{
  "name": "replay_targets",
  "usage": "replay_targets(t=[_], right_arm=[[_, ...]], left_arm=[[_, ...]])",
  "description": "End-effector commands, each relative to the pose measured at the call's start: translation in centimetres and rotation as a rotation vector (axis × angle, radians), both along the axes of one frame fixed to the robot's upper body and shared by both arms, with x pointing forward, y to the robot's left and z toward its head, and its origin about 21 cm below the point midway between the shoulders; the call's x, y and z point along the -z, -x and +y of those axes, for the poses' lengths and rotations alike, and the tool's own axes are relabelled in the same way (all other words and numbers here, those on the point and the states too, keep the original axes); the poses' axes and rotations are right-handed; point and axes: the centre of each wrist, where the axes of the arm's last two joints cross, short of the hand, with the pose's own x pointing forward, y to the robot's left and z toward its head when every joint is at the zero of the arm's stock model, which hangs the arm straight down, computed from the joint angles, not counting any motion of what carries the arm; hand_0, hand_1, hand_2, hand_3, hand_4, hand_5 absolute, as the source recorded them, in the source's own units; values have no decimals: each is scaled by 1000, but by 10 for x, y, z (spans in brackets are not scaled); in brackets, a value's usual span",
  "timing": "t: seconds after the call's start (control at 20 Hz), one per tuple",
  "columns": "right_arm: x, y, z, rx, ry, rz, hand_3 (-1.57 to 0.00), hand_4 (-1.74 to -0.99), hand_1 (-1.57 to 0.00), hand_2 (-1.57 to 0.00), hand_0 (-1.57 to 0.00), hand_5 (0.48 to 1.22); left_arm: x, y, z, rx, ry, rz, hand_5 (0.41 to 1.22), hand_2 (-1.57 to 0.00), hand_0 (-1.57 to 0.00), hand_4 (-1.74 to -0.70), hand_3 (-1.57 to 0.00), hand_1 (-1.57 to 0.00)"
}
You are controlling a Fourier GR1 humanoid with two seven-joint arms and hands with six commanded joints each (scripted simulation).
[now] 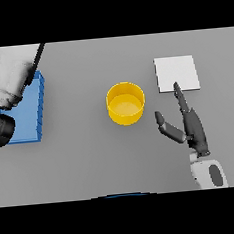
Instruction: Pick up the red beaker and tilt it to pour out 1 green nut into yellow bowl. Pick up the yellow bowl and place it on the metallic measuring scale.
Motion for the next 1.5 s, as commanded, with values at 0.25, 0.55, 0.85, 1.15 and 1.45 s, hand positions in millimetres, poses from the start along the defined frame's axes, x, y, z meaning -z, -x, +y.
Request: replay_targets(t=[0.25,0.55,0.85,1.15,1.45], right_arm=[[2,-1,-2,-5,-20,-2,1,-1023,1,1,1,654],[5,3,2,-3,14,1,1,-1048,1,1,1,652],[0,2,1,4,43,1,1,-1041,1,1,1,650],[4,2,-2,1,47,7,1,-1015,1,1,1,646],[8,6,-5,-13,19,-3,1,-1012,1,1,1,650]], left_arm=[[23,-4,128,-322,492,-50,1221,-1571,-1571,-1740,-1417,-1571],[87,12,197,-572,867,-86,1221,-1571,-1571,-1741,-1459,-1571],[135,35,212,-703,1088,-99,1221,-1571,-1571,-1741,-1480,-1571],[178,79,208,-759,1208,-98,1221,-1571,-1571,-1741,-1455,-1571],[204,107,195,-815,1289,-81,1151,-1571,-1571,-1741,-1541,-1571]])
